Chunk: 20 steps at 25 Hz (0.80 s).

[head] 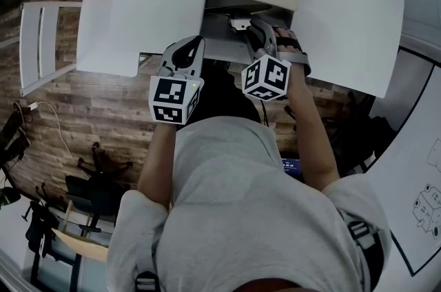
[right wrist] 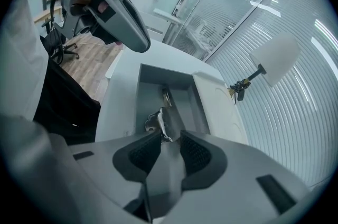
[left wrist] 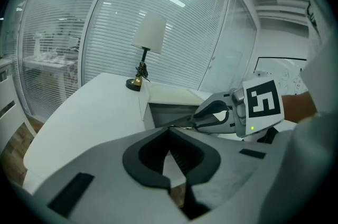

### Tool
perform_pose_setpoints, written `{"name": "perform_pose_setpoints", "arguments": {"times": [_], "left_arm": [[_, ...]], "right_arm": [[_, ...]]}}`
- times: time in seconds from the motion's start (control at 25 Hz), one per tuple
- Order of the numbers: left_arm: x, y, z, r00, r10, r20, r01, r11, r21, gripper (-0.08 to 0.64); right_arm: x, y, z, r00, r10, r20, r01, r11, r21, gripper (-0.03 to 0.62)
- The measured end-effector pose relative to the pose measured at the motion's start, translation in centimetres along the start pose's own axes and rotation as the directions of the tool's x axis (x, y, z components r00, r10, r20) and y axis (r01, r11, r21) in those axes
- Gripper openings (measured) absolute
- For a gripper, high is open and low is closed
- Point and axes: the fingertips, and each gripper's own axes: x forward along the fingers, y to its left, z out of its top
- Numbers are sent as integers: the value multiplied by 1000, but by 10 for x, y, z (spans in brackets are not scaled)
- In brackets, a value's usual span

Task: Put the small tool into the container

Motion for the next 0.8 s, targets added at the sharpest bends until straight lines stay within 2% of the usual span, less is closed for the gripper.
{"name": "perform_pose_setpoints", "arguments": {"times": [0.32,0.44,0.6,0.72,0.8], "left_arm": [[7,-14,1,999,-40,-22,41,998,38,23],[11,-19,3,998,-52,-30,53,997,52,23],[21,-31,8,997,-74,-37,77,994,72,23],[27,-39,10,994,-100,-48,104,990,93,23],[30,-42,11,993,-105,-50,110,988,104,23]], "right_arm": [[-12,-1,-12,1000,-30,-3,30,996,82,124],[-19,-2,-15,999,-46,13,43,987,155,119],[-31,-4,-18,996,-65,53,46,951,306,89],[-38,-2,-26,995,-93,39,70,920,387,55],[-41,1,-32,996,-83,24,64,894,443,41]]}}
